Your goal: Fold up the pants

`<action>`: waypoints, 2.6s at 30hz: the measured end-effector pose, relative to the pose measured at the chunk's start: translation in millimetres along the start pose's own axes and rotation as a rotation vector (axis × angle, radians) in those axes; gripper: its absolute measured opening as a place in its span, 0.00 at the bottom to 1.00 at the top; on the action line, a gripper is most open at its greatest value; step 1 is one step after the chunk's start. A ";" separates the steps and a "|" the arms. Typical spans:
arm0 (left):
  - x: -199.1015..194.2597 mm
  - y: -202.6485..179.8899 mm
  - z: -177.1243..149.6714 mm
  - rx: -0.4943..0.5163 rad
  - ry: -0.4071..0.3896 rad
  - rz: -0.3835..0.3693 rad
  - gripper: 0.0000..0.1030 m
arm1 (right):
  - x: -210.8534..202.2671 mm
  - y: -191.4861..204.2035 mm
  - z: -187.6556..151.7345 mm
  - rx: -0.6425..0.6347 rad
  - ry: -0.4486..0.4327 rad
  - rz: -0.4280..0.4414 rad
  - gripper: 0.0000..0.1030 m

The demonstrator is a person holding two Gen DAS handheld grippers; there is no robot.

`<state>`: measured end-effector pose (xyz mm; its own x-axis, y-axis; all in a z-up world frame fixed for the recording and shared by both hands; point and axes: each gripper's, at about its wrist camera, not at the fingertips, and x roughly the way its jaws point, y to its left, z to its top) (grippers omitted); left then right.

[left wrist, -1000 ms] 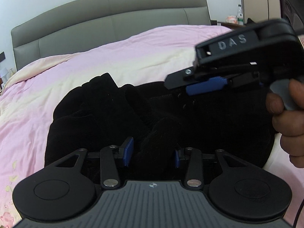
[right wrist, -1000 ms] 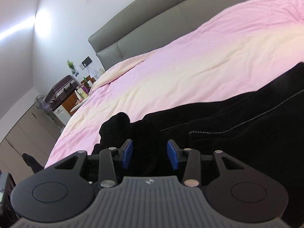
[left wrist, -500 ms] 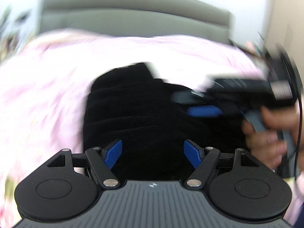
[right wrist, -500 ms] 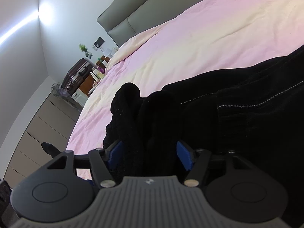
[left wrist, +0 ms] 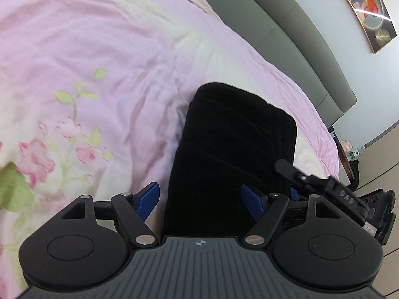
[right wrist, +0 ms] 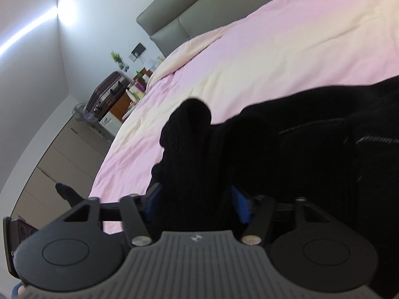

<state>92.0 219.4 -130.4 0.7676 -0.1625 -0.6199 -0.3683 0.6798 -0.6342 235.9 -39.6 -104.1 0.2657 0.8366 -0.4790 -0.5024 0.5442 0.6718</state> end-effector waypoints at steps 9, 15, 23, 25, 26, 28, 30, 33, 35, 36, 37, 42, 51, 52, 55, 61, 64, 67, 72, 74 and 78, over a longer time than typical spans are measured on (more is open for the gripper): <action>-4.8 -14.5 -4.0 -0.036 -0.028 -0.084 0.84 | -45.0 15.2 17.1 -0.015 -0.122 0.114 0.14; 2.9 -31.2 -4.0 -0.004 -0.005 -0.110 0.85 | -71.0 -6.8 22.9 0.037 -0.089 0.036 0.14; 37.5 -37.4 -15.5 0.045 0.092 0.029 0.87 | -37.3 -32.5 4.2 0.001 -0.016 -0.184 0.16; 42.2 -34.7 -19.8 0.024 0.115 0.024 0.89 | -37.5 -22.7 4.7 -0.058 -0.014 -0.236 0.29; 41.1 -32.9 -21.3 0.010 0.111 0.017 0.89 | -39.4 -17.3 4.6 -0.101 -0.019 -0.270 0.31; 38.3 -30.2 -22.8 -0.012 0.111 0.010 0.89 | -46.4 -6.8 3.9 -0.167 -0.032 -0.300 0.32; 36.2 -29.2 -24.1 -0.024 0.110 0.009 0.89 | -56.5 7.2 3.3 -0.243 -0.056 -0.331 0.31; 34.3 -30.5 -24.6 -0.030 0.110 0.015 0.89 | -68.9 28.7 -2.9 -0.368 -0.070 -0.319 0.31; 33.8 -31.8 -24.0 -0.036 0.112 0.023 0.89 | -72.5 37.3 -9.9 -0.426 -0.043 -0.285 0.30; 34.3 -33.6 -23.2 -0.038 0.112 0.028 0.89 | -71.4 37.3 -14.1 -0.439 -0.007 -0.272 0.30; 34.1 -35.0 -23.1 -0.038 0.113 0.033 0.88 | -65.9 34.7 -18.7 -0.438 0.047 -0.272 0.30; 37.0 -53.1 -28.2 0.054 0.126 0.116 0.86 | -55.6 -5.6 -37.0 -0.268 0.148 -0.276 0.34; 30.6 -45.0 -25.8 -0.022 0.127 0.103 0.85 | -164.9 -16.5 -38.0 -0.162 -0.187 -0.359 0.36; 29.0 -41.9 -26.1 -0.039 0.126 0.092 0.84 | -181.8 -22.4 -38.4 -0.116 -0.252 -0.384 0.38; 25.6 -39.9 -27.7 -0.060 0.128 0.072 0.83 | -232.6 -52.1 -44.7 0.052 -0.406 -0.487 0.52; 23.9 -37.3 -30.0 -0.082 0.126 0.060 0.83 | -287.3 -127.1 -69.6 0.528 -0.517 -0.558 0.62; 24.5 -35.2 -31.9 -0.095 0.126 0.050 0.83 | -276.1 -146.0 -70.1 0.628 -0.479 -0.554 0.62; 28.8 -28.8 -32.8 -0.120 0.130 0.023 0.83 | -261.8 -155.9 -63.8 0.641 -0.446 -0.535 0.68; 31.1 -17.0 -37.5 -0.233 0.120 -0.019 0.84 | -240.9 -171.5 -57.6 0.591 -0.303 -0.553 0.72; 28.5 -16.4 -43.1 -0.263 0.092 -0.015 0.85 | -240.5 -173.6 -60.1 0.594 -0.309 -0.550 0.72; 20.6 -8.0 -55.3 -0.382 0.029 -0.048 0.86 | -248.7 -185.0 -68.0 0.698 -0.378 -0.488 0.72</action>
<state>81.8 171.1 -163.6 0.7755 -0.2117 -0.5948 -0.5054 0.3565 -0.7858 206.8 -352.5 -147.7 0.6293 0.4028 -0.6646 0.3114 0.6528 0.6905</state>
